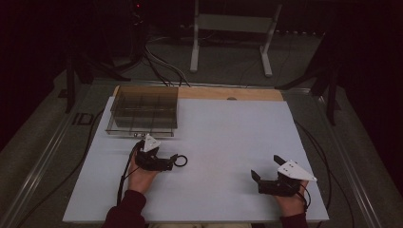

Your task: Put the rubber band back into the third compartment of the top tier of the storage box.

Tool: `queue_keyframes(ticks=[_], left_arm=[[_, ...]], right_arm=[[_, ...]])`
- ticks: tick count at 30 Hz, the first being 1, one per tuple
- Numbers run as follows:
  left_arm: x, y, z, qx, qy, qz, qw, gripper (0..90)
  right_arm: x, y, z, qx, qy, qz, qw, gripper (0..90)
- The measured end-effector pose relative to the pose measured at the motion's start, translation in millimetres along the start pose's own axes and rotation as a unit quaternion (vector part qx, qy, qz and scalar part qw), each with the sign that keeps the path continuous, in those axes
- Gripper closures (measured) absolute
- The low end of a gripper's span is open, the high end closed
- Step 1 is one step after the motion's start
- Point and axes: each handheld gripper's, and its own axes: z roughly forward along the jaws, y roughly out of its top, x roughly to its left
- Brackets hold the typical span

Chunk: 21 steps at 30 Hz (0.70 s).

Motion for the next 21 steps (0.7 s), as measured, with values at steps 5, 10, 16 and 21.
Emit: queue_keyframes(ticks=[5,10,16,21], left_arm=[[-2.7,0.2,5.2,0.015,-0.01,-0.004,0.9998,6.7],[-5.3,0.1,8.6,0.029,-0.018,-0.005,0.9994,11.3],[-10.5,-0.7,12.9,0.044,-0.019,0.009,0.9988,16.2],[-18.4,-0.9,17.0,0.061,0.009,0.03,0.9977,30.7]], right_arm=[[-0.1,0.0,-0.2,0.0,0.0,0.0,1.0,0.2],[-0.1,0.0,-0.1,0.0,0.0,0.0,1.0,0.2],[0.0,-0.1,0.0,0.0,0.0,0.0,1.0,0.2],[0.1,-0.1,0.1,0.001,0.0,-0.001,1.0,0.2]])
